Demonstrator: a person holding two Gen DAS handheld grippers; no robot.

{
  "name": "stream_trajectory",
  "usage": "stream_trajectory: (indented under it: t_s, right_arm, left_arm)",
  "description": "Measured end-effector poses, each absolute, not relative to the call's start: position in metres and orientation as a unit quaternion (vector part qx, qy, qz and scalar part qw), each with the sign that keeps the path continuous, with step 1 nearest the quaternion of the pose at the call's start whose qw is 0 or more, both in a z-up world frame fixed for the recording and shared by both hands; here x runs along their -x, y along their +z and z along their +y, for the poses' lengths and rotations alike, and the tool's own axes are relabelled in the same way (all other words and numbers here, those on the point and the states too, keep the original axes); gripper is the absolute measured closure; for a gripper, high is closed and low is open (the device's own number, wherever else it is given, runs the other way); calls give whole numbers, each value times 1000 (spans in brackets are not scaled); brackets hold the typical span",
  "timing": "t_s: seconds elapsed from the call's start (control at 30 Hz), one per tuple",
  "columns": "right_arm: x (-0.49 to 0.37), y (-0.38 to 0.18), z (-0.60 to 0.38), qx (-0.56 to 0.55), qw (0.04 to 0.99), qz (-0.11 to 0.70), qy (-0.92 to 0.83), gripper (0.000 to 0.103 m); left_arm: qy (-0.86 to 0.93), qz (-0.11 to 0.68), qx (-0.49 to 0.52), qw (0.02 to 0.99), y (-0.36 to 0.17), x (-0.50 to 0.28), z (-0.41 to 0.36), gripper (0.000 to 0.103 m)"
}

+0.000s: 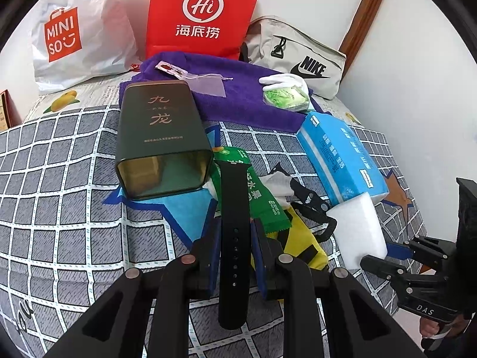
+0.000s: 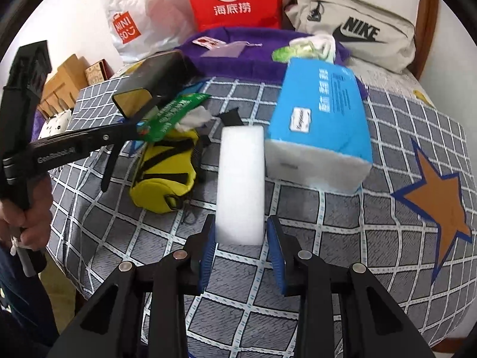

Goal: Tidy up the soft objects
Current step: 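Grasp the white sponge block with the right tool while the left tool lifts the strap, then lift the sponge block with the right tool while the left tool holds the strap up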

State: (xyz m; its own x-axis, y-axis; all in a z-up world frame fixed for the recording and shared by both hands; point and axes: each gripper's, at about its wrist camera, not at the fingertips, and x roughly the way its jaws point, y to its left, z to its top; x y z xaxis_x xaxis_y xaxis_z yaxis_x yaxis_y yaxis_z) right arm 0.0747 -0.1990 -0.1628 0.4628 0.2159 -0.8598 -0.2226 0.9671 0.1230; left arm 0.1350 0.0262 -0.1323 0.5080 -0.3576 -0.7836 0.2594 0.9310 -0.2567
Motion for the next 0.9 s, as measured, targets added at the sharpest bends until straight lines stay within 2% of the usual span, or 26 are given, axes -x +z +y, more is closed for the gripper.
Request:
stream_trajectory:
  t_s: [0.13,0.3,0.33,0.4,0.43,0.8,0.9]
  right_arm:
    - [-83,-161,-197,-6,858,497,129,55]
    - [-98,-163,-189,3,863,490,122,53]
    - [-99,-164,-187,10,863,491,121,55]
    - [-100,-164,-185,26,865,485,124,70]
    - [-100,-163,-185,31,865,485,123,72]
    - [-95,-130,-192,31,875,465,134,72]
    - [-96,-121,-192,33,878,457,137,72]
  left_arm:
    - [-176,464,52,867,-132,-136,27,84]
    - [-178,465,50,866,-130,-137,26,84]
    - [-180,464,50,866,-130,-137,26,84]
    - [-183,462,51,867,-128,-137,27,84]
    - [-185,460,50,867,-126,-137,27,84]
    - [-187,442,45,876,-100,-139,27,84]
    - [-192,440,52,876,-96,-140,28,89]
